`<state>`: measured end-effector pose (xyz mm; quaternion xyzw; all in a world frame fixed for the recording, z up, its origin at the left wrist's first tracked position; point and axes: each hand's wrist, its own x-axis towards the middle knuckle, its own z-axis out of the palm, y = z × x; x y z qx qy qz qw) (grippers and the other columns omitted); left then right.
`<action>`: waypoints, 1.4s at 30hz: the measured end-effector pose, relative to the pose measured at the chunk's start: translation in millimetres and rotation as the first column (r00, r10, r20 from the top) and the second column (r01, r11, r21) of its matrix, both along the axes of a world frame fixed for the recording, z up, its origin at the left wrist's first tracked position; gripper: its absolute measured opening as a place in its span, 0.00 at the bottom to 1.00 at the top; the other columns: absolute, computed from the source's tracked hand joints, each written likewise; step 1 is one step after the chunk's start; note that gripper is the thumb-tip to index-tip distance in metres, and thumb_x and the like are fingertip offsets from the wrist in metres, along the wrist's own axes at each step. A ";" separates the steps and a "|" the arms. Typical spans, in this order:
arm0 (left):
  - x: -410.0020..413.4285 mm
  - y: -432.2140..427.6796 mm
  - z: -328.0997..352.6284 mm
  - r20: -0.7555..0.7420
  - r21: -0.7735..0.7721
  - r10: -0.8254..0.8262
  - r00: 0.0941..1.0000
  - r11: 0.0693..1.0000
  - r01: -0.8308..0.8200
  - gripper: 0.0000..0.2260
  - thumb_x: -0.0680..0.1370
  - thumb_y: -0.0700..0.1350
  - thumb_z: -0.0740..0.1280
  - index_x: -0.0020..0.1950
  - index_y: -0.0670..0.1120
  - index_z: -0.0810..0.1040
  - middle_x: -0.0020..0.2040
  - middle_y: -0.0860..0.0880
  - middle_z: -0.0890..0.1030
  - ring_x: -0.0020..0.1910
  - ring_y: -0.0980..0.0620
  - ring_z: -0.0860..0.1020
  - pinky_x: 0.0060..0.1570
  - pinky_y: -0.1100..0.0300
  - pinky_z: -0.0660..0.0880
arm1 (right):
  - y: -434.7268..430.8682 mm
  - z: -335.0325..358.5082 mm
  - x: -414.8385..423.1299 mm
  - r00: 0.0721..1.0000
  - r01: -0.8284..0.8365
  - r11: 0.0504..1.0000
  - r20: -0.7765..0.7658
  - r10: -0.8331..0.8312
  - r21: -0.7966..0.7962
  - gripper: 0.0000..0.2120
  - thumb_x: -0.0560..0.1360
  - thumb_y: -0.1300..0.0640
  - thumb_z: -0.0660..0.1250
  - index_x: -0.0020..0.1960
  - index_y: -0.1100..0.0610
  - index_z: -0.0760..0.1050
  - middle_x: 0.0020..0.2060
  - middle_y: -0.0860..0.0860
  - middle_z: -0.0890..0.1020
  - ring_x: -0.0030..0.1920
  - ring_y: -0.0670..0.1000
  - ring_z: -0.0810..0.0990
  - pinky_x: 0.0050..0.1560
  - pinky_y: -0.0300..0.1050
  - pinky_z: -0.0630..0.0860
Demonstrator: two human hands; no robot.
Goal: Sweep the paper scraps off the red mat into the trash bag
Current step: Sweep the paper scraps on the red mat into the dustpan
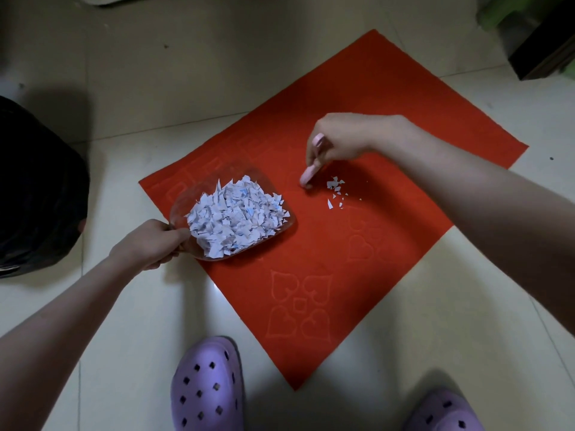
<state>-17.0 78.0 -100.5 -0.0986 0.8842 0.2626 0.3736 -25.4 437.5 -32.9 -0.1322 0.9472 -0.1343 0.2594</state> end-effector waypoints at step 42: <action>9.7 52.3 3.5 -0.101 0.110 -0.085 0.991 0.989 0.096 0.13 0.63 0.51 0.63 0.23 0.44 0.71 0.21 0.46 0.68 0.20 0.50 0.61 0.26 0.65 0.58 | 23.1 -71.0 19.5 0.250 0.775 0.198 0.004 -0.968 -0.600 0.11 0.75 0.62 0.61 0.45 0.67 0.81 0.40 0.59 0.84 0.43 0.56 0.82 0.43 0.46 0.77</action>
